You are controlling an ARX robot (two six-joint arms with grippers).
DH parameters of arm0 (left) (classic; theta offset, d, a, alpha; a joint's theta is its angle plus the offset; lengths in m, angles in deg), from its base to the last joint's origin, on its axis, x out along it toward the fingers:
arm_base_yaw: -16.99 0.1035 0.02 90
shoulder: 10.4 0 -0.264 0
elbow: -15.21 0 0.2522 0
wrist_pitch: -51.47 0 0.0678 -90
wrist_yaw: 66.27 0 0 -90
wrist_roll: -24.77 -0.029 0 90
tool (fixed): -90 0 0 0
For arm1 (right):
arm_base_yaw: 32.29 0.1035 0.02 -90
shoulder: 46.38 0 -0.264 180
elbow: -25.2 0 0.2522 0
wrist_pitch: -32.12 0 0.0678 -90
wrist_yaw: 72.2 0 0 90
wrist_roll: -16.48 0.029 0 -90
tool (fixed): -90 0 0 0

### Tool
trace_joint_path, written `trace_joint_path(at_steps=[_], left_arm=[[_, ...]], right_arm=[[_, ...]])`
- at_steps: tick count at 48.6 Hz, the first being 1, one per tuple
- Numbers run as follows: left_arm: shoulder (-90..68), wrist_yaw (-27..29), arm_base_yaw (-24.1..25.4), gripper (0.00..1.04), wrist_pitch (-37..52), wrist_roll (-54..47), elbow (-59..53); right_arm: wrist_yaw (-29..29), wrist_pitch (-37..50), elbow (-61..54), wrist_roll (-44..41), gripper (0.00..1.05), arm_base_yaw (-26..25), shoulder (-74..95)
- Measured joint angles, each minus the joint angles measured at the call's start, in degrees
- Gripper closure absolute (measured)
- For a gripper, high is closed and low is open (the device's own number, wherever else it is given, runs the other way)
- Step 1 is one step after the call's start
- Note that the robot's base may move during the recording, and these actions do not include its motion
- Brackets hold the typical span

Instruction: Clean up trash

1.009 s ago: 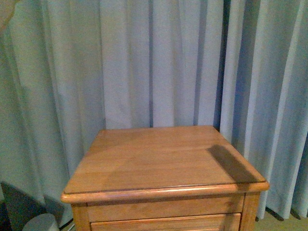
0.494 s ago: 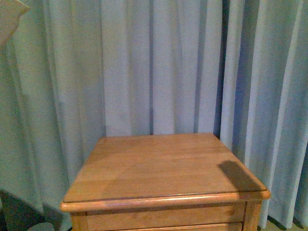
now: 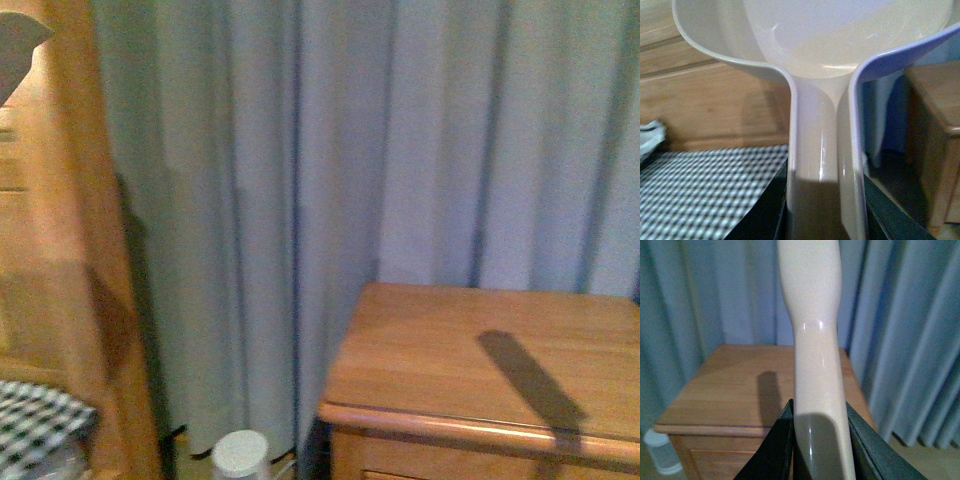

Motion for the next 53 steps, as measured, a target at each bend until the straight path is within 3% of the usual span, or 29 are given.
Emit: trace_joint_path(at_steps=[53], left_arm=[[0.13, -0.28, 0.17, 0.78, -0.09, 0.0, -0.57]], right_arm=[[-0.39, -0.02, -0.11, 0.04, 0.84, -0.09, 0.11]])
